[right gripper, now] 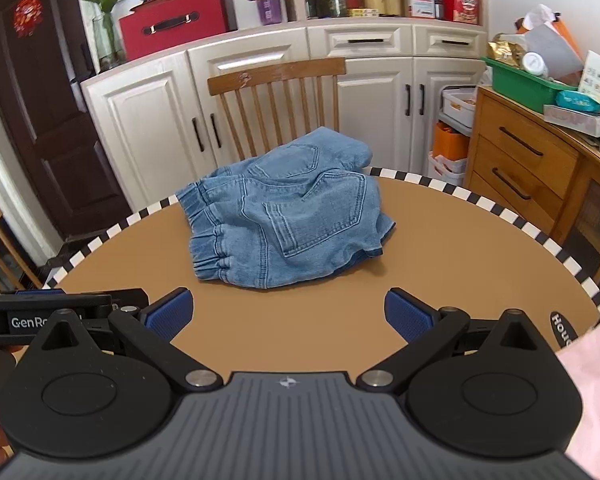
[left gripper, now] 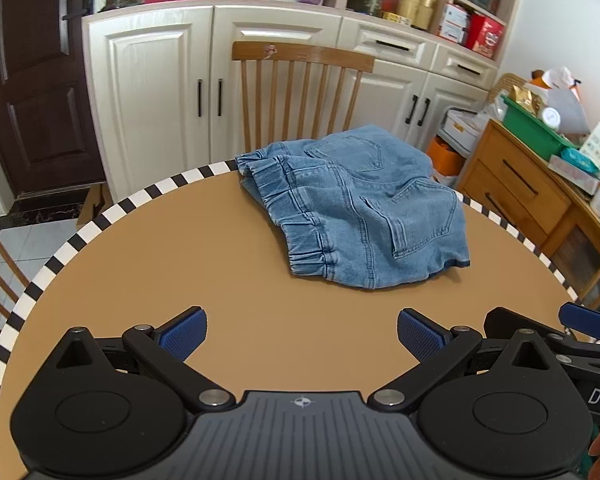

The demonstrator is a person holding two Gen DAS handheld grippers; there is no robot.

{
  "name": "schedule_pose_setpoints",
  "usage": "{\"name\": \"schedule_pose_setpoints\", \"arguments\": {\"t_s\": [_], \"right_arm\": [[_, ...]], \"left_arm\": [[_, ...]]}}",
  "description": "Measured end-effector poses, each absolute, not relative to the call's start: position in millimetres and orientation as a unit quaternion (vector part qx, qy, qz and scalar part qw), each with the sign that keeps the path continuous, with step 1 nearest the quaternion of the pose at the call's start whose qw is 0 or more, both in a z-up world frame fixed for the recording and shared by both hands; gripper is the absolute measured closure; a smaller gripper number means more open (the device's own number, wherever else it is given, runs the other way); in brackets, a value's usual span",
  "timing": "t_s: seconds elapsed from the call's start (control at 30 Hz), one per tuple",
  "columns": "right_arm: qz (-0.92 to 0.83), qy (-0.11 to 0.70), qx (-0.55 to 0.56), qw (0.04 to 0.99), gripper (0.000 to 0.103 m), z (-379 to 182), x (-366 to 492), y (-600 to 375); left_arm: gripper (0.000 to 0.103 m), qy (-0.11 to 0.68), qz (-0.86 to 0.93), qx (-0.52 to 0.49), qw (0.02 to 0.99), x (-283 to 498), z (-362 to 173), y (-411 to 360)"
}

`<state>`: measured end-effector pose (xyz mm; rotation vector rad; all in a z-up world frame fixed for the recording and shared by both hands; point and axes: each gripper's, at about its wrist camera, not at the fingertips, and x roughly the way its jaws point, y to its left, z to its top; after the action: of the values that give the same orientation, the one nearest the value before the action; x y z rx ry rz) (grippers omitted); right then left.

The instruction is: Fold clothes

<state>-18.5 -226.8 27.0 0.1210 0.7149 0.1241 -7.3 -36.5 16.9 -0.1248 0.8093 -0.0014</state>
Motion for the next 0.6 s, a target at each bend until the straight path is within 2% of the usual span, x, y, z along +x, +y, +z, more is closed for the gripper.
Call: {"name": "schedule_pose_setpoints", "arguments": {"t_s": [0.6], "right_arm": [[0.122, 0.35, 0.094, 0.924, 0.001, 18, -1, -286]], "left_arm": [[0.0, 0.396, 0.056, -0.044, 0.915, -18, 25, -88]]}}
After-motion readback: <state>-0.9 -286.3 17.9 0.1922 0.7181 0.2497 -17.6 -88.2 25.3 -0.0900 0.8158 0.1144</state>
